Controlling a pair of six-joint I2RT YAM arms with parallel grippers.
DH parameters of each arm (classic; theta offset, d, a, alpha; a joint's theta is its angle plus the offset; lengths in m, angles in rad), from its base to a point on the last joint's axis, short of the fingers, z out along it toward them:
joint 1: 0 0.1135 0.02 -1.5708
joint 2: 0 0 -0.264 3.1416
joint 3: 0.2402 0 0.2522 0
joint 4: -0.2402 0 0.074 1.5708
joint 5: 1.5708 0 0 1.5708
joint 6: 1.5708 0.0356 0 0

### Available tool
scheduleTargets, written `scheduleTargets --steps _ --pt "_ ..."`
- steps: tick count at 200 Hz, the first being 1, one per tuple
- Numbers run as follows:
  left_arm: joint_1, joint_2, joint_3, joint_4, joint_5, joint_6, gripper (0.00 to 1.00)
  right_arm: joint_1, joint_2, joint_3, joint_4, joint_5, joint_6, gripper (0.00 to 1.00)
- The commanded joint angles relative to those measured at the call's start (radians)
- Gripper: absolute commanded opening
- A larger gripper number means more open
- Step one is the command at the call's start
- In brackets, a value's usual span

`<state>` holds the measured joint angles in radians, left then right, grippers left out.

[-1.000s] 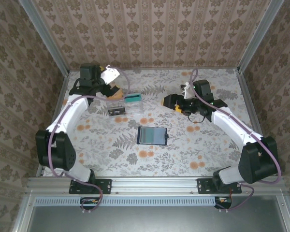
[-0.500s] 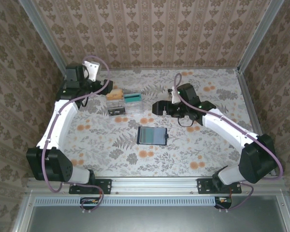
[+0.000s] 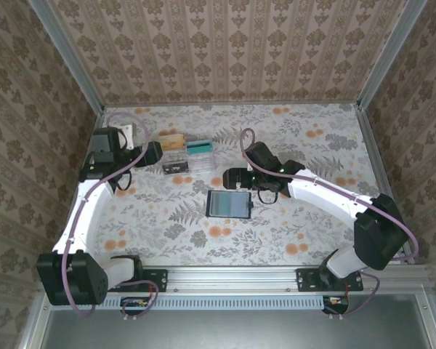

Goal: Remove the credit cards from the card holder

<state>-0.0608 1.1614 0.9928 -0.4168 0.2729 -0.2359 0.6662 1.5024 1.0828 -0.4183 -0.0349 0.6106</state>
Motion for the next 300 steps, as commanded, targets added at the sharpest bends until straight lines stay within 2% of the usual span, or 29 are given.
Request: scheduleTargets --steps 1,24,38,42,48,58,67,74,103,145,171,225,267,300 --pt "-0.041 -0.047 -0.032 -0.007 0.017 -0.076 0.94 0.019 0.014 -0.028 -0.064 0.043 0.023 0.94" --pt "-0.09 -0.071 -0.067 -0.032 0.008 -0.135 0.87 0.021 0.015 -0.082 -0.049 0.005 0.039 0.75" --pt "-0.133 -0.085 -0.094 -0.047 -0.032 -0.173 0.86 0.021 0.017 -0.118 -0.042 -0.009 0.051 0.71" --pt "-0.146 -0.087 -0.098 -0.053 -0.045 -0.186 0.86 0.021 0.016 -0.133 -0.032 -0.016 0.05 0.67" --pt "-0.164 -0.092 -0.106 -0.061 -0.064 -0.203 0.84 0.021 0.017 -0.148 -0.016 -0.029 0.048 0.61" --pt "-0.198 -0.099 -0.119 -0.07 -0.098 -0.23 0.8 0.021 0.019 -0.177 -0.001 -0.035 0.055 0.59" --pt "-0.23 -0.104 -0.137 -0.073 -0.132 -0.261 0.8 0.021 0.022 -0.199 0.016 -0.045 0.055 0.45" --pt "-0.253 -0.107 -0.149 -0.074 -0.154 -0.29 0.77 0.021 0.023 -0.215 0.031 -0.054 0.053 0.41" --pt "-0.346 -0.131 -0.21 -0.04 -0.235 -0.405 0.72 0.021 0.063 -0.254 0.075 -0.052 0.022 0.41" --pt "-0.488 -0.143 -0.288 0.061 -0.23 -0.486 0.65 0.021 0.142 -0.221 0.099 -0.054 0.014 0.41" --pt "-0.522 -0.093 -0.319 0.119 -0.18 -0.536 0.62 0.021 0.191 -0.178 0.082 -0.048 0.015 0.36" --pt "-0.592 0.012 -0.366 0.251 -0.134 -0.624 0.59 0.019 0.179 -0.178 0.063 -0.03 0.008 0.35" --pt "-0.617 0.117 -0.37 0.364 -0.08 -0.687 0.5 0.013 0.167 -0.161 0.057 -0.053 0.001 0.34" --pt "-0.628 0.173 -0.363 0.393 -0.072 -0.709 0.47 0.01 0.128 -0.127 0.024 -0.06 0.004 0.41"
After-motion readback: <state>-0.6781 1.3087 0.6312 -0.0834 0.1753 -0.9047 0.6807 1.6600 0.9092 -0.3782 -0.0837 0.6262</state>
